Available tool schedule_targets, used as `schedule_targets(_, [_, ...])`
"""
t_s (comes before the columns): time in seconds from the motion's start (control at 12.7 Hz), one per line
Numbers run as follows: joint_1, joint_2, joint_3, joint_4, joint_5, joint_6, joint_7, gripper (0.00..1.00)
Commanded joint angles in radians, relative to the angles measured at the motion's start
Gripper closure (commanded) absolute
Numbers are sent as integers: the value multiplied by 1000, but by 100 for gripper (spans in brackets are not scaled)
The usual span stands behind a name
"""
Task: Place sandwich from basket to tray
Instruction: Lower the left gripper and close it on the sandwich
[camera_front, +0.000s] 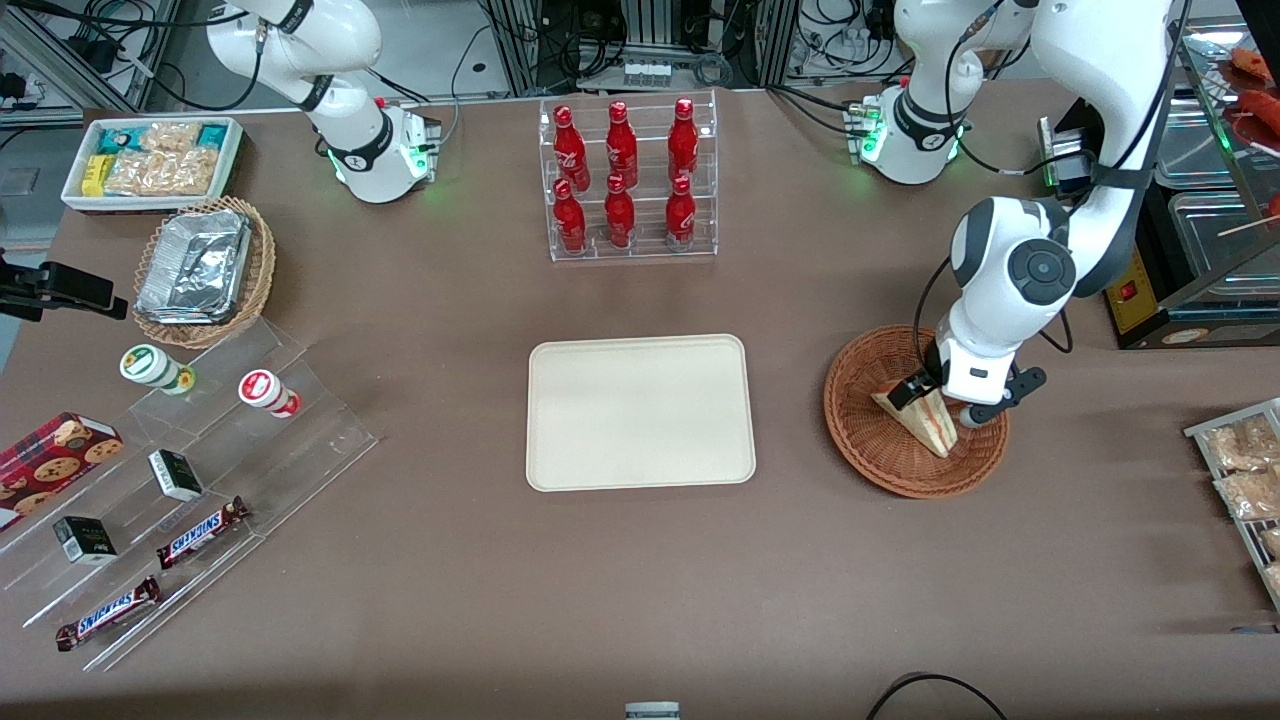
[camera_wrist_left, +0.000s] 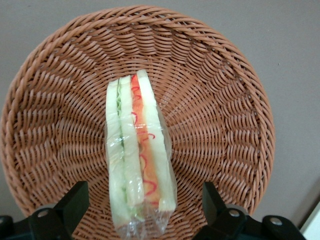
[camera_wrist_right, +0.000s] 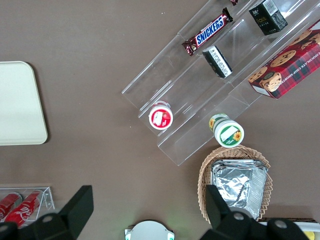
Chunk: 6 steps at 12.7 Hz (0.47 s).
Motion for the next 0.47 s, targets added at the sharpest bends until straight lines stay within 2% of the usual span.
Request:
schedule_targets(0.0, [-8,35,8,-4,20,37,-20,3])
schedule_targets(0.08, [-8,38,8,-1,20,39,-20,27])
schedule_targets(0.16, [-8,40,8,-1,23,39,-15,65])
schedule_targets(0.24, [-6,38,9,-3,58,37,-10,100])
schedule_targets(0.39, [0,24,12,3,84,19,-6,100])
